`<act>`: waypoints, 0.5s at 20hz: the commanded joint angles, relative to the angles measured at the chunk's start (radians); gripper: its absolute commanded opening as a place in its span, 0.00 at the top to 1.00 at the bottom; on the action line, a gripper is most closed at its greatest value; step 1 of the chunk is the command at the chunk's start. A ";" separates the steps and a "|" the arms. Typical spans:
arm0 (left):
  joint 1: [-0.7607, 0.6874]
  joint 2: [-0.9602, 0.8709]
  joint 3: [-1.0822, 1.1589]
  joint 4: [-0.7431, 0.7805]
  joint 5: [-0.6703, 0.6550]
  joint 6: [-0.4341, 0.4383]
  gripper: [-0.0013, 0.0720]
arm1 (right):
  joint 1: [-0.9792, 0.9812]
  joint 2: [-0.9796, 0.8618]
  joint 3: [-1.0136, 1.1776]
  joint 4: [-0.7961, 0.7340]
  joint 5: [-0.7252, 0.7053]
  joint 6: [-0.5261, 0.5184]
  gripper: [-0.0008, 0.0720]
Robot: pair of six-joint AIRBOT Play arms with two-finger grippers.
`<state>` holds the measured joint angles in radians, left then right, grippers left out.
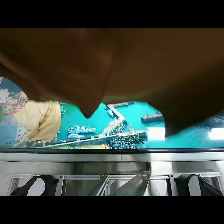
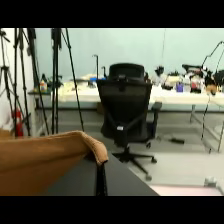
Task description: Fold the shirts.
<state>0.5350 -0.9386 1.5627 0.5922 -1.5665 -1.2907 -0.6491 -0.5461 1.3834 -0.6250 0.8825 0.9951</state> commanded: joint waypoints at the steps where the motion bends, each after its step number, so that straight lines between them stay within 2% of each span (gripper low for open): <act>1: 0.077 -0.014 -0.223 -0.156 0.006 0.135 0.94 | 0.011 -0.134 -0.002 -0.016 0.143 0.029 0.96; 6: -0.101 -0.265 -0.215 -0.228 0.067 0.226 0.94 | 0.165 -0.464 -0.050 -0.006 0.296 -0.005 0.96; 8: -0.177 -0.364 -0.110 -0.230 0.035 0.223 0.94 | 0.217 -0.532 -0.049 -0.006 0.280 -0.013 0.96; 10: -0.221 -0.440 0.017 -0.271 -0.053 0.196 0.94 | 0.234 -0.539 -0.047 -0.006 0.239 -0.018 0.96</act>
<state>0.3889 -1.2652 1.4586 0.3801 -1.5421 -1.0954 -0.4629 -1.0180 1.3392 -0.6395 1.1236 0.9928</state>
